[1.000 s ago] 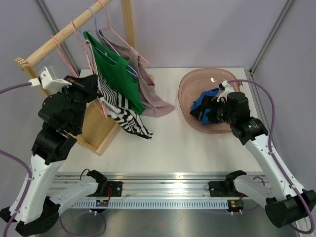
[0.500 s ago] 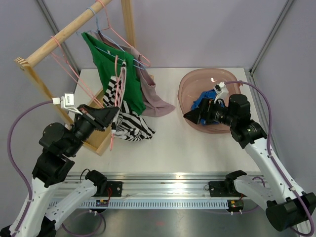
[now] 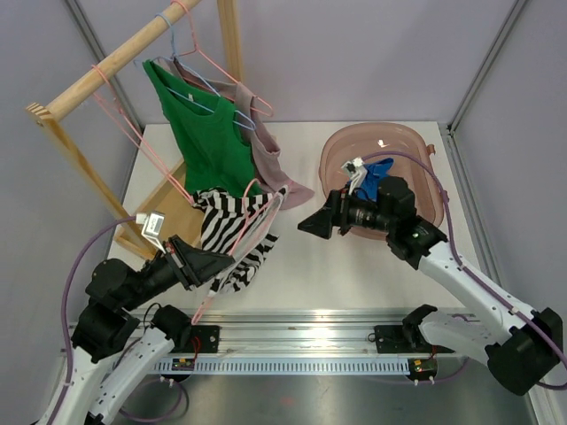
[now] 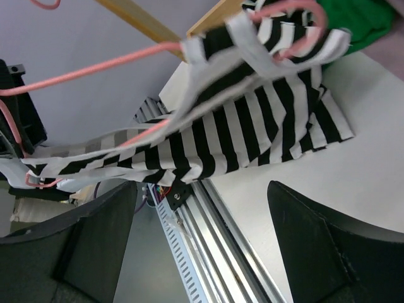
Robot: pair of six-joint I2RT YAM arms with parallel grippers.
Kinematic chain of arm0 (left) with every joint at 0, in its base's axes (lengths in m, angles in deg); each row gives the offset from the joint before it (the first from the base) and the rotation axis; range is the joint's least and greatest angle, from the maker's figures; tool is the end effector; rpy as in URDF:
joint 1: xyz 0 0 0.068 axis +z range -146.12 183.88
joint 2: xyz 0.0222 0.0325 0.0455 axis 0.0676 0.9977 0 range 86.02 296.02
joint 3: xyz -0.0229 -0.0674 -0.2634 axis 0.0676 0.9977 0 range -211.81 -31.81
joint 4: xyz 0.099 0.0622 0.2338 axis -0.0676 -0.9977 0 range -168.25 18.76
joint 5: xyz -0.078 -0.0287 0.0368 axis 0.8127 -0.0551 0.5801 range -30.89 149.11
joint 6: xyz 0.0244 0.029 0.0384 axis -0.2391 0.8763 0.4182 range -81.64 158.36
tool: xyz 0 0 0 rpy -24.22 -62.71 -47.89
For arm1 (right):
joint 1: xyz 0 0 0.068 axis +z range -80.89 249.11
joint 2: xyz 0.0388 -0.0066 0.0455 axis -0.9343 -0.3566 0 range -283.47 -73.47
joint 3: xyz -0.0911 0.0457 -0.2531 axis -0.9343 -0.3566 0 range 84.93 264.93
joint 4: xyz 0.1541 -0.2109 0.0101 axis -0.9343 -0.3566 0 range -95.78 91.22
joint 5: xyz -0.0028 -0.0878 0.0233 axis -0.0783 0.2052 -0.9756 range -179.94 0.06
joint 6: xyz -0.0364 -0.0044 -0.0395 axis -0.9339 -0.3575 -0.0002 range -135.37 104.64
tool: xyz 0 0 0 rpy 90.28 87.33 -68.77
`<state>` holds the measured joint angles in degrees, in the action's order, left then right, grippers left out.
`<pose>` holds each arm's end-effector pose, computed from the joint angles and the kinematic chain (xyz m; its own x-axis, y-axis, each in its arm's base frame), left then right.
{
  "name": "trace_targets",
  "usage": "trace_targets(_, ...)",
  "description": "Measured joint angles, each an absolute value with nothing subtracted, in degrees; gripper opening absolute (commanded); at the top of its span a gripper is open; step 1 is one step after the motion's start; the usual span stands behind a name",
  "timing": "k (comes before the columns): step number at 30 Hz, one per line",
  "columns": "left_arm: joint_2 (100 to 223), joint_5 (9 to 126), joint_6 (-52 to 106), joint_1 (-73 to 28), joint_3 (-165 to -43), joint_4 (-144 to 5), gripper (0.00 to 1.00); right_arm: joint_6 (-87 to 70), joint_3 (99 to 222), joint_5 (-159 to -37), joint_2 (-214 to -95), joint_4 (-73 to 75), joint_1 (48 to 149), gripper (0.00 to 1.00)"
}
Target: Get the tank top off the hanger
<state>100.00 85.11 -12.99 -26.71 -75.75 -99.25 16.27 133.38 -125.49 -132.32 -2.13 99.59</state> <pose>0.0368 -0.0399 0.3552 -0.6333 -0.4411 -0.6359 0.5441 0.3304 -0.7712 0.1922 0.1370 0.3298 -0.6461 0.1148 -0.7545 -0.6583 0.4163 0.6271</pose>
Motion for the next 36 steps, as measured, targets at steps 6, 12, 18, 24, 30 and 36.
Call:
trace_targets(6,99.3,88.32,-18.83,-26.71,-69.98,-95.45,0.0,16.21,133.33,-117.84,-135.84,4.71,107.85,0.86)
trace_targets(12,99.32,88.91,-20.21,-26.71,-70.02,-93.4,0.0,15.73,133.64,-112.09,-137.87,6.87,108.05,0.76)
trace_targets(18,99.76,88.96,-20.88,-26.71,-70.02,-92.35,0.0,14.81,134.38,-110.41,-141.43,7.44,108.05,0.58)
trace_targets(24,100.15,89.0,-21.5,-26.71,-70.02,-92.13,0.0,13.82,135.24,-108.64,-142.98,7.49,108.11,0.15)
trace_targets(30,100.98,88.93,-20.36,-26.71,-71.03,-93.66,0.0,13.54,135.43,-102.15,-142.87,6.96,108.18,0.0)
trace_targets(36,101.9,89.0,-17.93,-26.71,-71.97,-96.54,0.0,12.62,139.3,-89.3,-142.57,-0.93,108.57,0.0)
